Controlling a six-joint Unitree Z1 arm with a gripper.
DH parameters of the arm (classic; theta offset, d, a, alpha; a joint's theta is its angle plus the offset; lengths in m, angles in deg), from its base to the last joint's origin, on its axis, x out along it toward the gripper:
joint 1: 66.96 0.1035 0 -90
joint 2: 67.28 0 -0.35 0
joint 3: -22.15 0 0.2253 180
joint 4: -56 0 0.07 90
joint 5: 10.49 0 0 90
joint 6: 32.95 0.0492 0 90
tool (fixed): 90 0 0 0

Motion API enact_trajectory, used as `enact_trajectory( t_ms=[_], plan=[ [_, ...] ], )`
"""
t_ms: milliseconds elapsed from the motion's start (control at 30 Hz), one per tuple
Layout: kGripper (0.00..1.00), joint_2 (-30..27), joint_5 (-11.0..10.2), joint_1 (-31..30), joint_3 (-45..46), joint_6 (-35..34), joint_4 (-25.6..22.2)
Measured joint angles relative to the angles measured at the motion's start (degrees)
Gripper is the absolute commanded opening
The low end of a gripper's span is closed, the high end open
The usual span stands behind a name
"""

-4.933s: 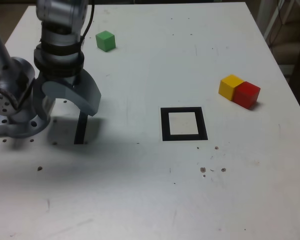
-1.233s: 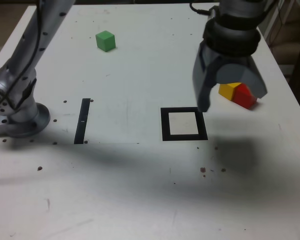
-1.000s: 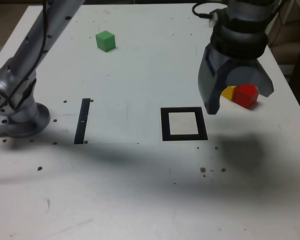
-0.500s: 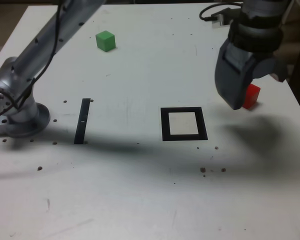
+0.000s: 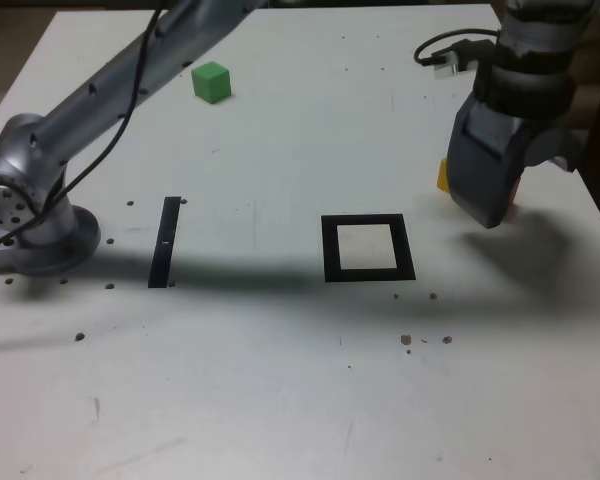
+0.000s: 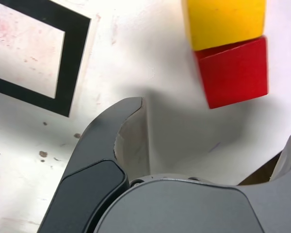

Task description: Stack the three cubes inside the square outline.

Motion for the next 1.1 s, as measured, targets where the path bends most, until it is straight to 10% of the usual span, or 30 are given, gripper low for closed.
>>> enact_trajectory(
  t_ms=[700, 1100],
  plan=[
    [0.88, 6.94, 0.73, 3.38, -6.04, -0.32, -0.05],
    [0.38, 6.96, -0.19, 3.56, -6.19, -1.93, -0.38]
  ],
)
